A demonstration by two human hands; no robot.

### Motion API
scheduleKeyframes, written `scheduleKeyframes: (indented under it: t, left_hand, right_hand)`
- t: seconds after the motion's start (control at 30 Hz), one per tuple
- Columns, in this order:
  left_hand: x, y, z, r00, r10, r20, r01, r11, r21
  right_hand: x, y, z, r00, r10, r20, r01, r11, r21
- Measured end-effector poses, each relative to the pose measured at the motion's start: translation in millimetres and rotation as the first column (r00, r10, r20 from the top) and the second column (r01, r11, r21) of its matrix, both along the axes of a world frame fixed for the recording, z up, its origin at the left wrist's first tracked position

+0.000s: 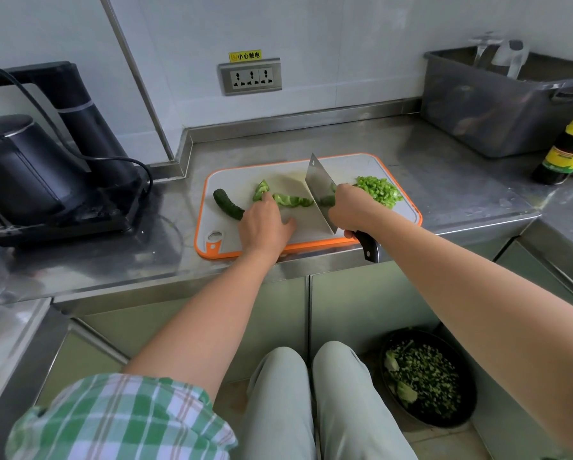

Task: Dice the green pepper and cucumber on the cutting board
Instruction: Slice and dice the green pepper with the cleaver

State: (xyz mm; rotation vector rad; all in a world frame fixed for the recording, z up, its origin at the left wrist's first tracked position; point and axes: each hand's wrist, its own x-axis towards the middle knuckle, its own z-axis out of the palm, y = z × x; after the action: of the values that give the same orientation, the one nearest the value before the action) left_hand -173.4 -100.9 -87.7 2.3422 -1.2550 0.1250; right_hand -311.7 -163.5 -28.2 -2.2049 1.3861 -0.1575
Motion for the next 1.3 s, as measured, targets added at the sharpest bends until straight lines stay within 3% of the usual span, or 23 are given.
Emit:
scheduleKeyframes:
  t: [0.13, 0.23, 0.33, 0.4, 0.67, 1.3]
  left_hand:
    - [3, 1, -5, 0.995, 0.005, -0.1, -0.018, 0.992, -0.125]
    - [6, 1, -8, 0.995, -0.032, -0.092, 0.017, 0.987, -0.16]
    - [13, 3, -16, 0.99, -0.074, -0.118, 0.045, 0.971, -0.236]
    - [15, 4, -21, 0.989, -0.093, -0.118, 0.058, 0.96, -0.274]
    - [17, 3, -23, 0.987, -0.119, -0.107, 0.086, 0.958, -0.273]
    - [16, 2, -22, 0.99, -0.117, -0.077, 0.091, 0.956, -0.279]
  right_hand:
    - [0, 1, 0, 1.0, -0.005, 0.007, 0.005, 1.0, 0.008]
    - [-1, -1, -1, 0.998, -0.044, 0.035, 0.042, 0.998, 0.038]
    - [1, -2, 4, 0.984, -0.093, 0.153, 0.089, 0.995, 0.033]
    - [5, 0, 13, 0.981, -0.039, 0.188, 0.04, 0.999, 0.001]
    - [20, 19, 14, 0.989, 0.142, -0.048, -0.144, 0.989, -0.029]
    - [29, 25, 18, 0.974, 0.172, -0.144, -0.179, 0.983, -0.035]
